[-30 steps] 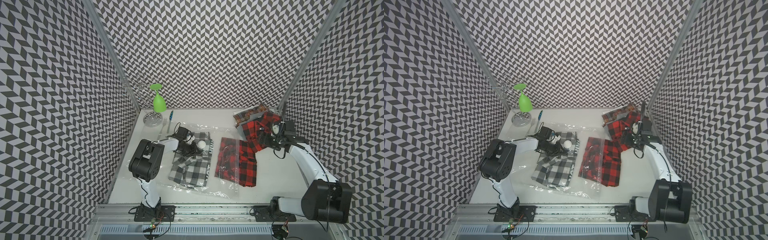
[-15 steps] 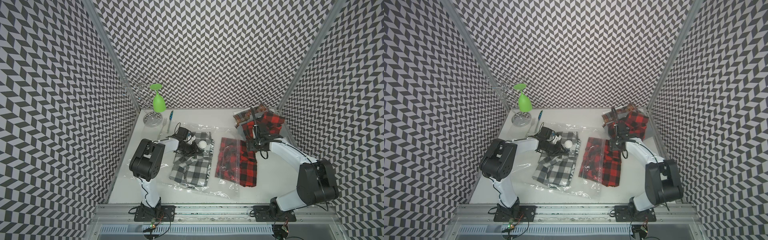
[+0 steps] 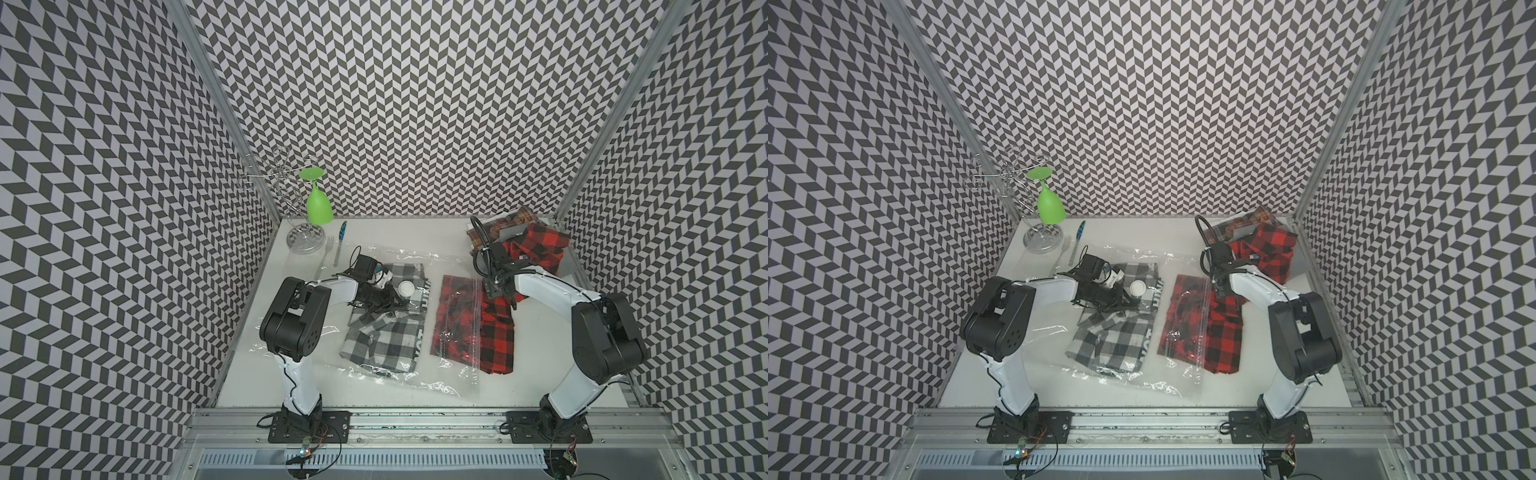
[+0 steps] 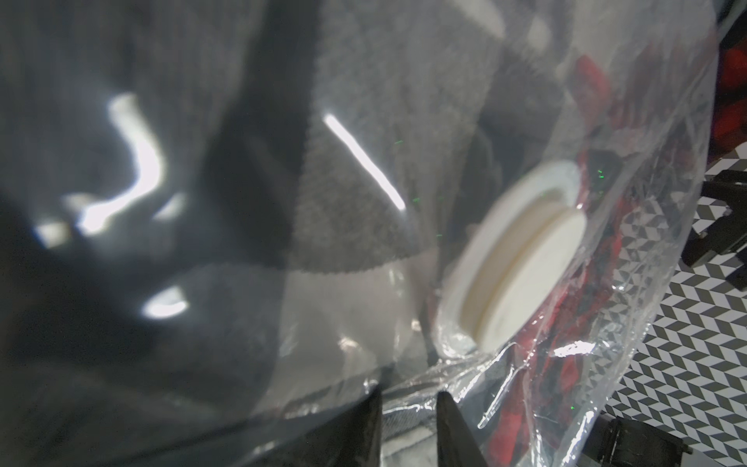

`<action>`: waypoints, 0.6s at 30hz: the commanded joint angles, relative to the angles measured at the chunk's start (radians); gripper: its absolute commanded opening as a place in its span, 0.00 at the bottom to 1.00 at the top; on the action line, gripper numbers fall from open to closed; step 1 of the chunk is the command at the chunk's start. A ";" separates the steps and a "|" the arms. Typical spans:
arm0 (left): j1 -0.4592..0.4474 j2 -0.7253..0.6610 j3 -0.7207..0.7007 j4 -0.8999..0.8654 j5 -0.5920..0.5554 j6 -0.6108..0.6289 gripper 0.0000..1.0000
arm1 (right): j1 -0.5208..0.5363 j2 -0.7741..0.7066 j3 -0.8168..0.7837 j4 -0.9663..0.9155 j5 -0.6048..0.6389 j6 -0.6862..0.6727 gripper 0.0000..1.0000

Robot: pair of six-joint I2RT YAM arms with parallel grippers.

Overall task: Take the shirt out of the vacuum bag
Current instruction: Place the shirt at the corner of the board.

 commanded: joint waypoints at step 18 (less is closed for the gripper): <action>0.001 0.088 -0.050 -0.079 -0.094 0.033 0.27 | -0.072 0.126 0.066 0.074 -0.039 0.012 0.83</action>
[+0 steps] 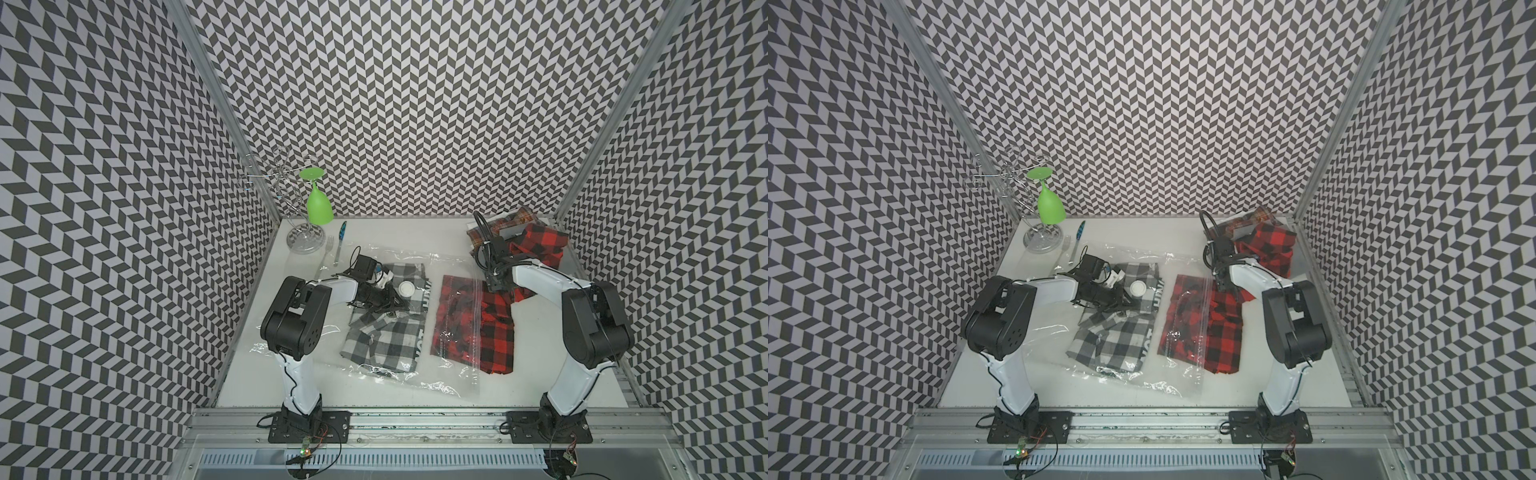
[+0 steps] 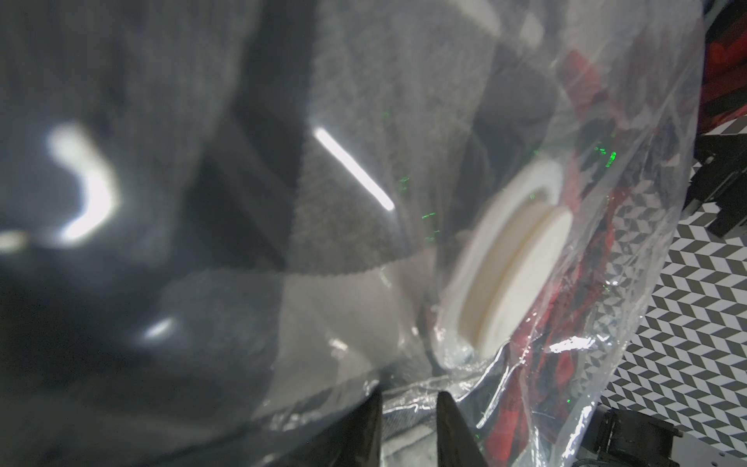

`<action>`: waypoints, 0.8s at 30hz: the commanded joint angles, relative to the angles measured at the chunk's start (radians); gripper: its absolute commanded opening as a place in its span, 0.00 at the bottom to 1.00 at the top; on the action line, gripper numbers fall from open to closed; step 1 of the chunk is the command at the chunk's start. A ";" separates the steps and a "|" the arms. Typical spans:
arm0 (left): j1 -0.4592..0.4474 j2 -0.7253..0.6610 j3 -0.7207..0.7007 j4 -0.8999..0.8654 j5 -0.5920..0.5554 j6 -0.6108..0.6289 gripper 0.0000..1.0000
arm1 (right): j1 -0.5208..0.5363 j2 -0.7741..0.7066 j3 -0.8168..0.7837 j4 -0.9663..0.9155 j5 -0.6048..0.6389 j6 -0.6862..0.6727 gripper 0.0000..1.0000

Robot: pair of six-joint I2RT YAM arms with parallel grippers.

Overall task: Take the shirt out of the vacuum bag
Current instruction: Place the shirt at the corner of the board.

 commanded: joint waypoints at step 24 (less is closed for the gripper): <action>0.007 0.066 -0.073 -0.091 -0.127 0.032 0.27 | -0.072 0.033 -0.057 0.102 -0.132 0.032 0.08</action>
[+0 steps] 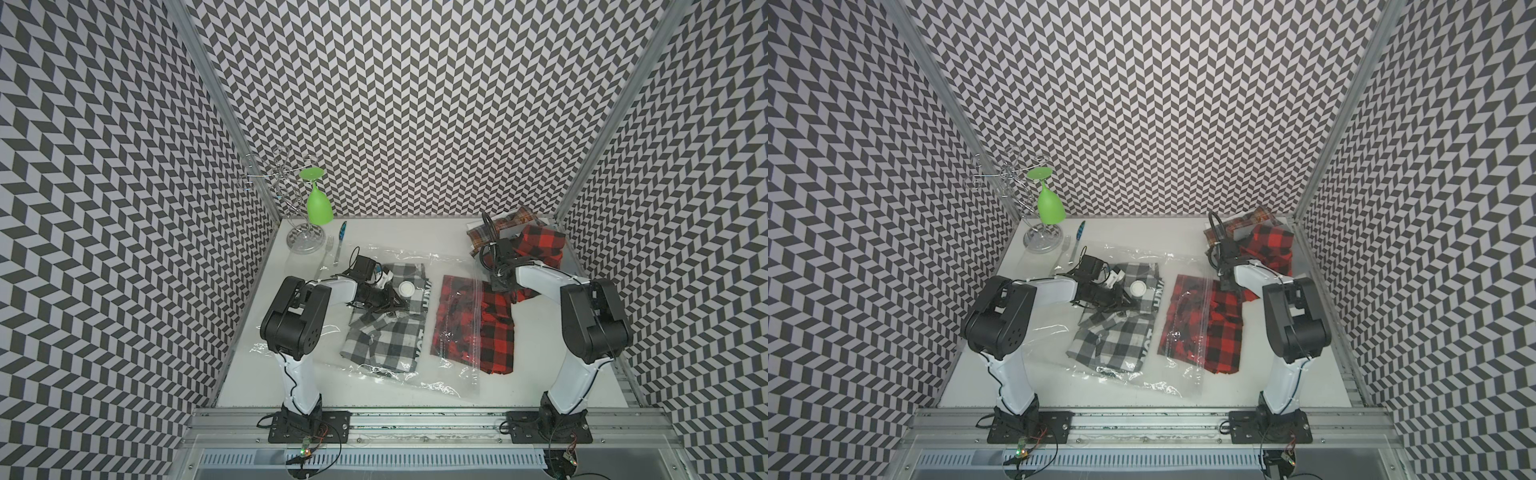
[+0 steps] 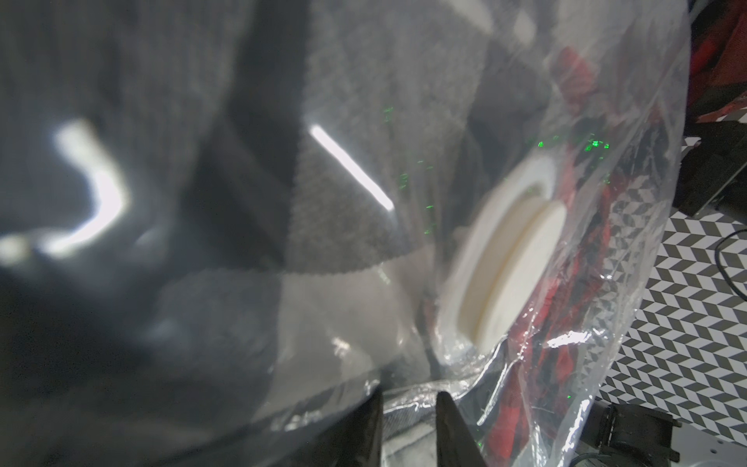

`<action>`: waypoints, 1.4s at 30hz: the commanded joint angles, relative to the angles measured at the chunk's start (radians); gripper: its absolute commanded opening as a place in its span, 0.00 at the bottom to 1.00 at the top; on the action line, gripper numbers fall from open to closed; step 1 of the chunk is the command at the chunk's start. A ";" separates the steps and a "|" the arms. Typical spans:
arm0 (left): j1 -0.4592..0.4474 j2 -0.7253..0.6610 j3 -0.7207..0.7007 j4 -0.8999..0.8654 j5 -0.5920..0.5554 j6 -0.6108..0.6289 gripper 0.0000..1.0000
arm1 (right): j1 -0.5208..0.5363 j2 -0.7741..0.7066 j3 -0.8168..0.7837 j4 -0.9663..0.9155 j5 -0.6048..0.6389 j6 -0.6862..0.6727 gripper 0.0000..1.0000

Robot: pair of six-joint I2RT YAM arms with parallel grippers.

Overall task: Take the shirt out of the vacuum bag
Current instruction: Place the shirt at the corner of the board.

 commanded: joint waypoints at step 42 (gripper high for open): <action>0.005 0.075 -0.036 -0.118 -0.142 0.015 0.27 | -0.293 -0.265 0.334 -0.236 -0.608 0.183 0.00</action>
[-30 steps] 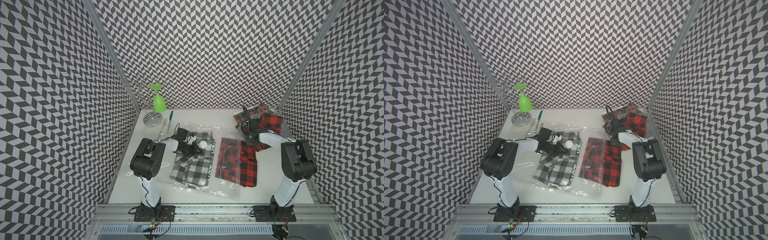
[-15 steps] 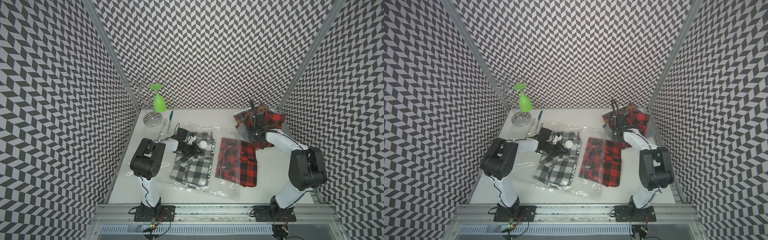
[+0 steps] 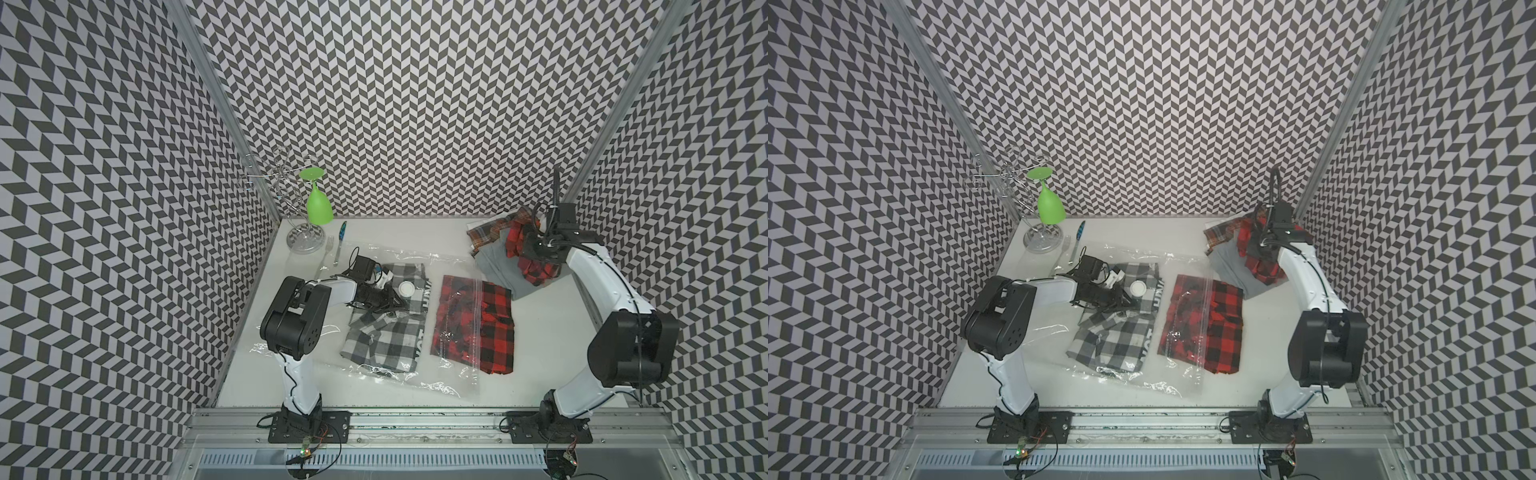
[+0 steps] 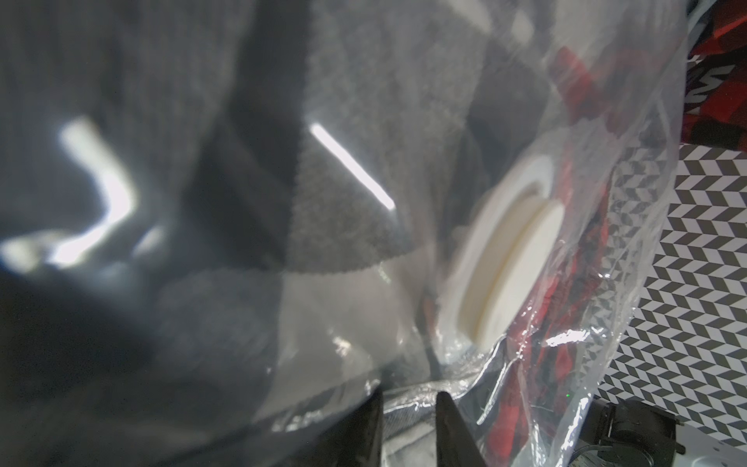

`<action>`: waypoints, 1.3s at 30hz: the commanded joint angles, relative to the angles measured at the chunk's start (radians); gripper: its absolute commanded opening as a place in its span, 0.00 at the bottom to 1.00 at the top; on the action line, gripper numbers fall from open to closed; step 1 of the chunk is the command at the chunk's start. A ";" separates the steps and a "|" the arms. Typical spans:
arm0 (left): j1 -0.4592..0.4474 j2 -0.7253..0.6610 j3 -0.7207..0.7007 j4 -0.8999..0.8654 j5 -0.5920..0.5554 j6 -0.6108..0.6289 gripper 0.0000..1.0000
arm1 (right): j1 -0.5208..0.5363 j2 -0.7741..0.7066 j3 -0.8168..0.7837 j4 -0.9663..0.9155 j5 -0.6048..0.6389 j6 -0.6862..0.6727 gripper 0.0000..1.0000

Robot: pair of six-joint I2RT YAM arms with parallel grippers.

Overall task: Take the shirt out of the vacuum bag
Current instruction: Place the shirt at the corner of the board.

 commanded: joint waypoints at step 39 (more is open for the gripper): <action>-0.005 0.065 -0.054 -0.115 -0.131 0.021 0.26 | -0.258 0.045 0.126 -0.001 -0.671 0.103 0.00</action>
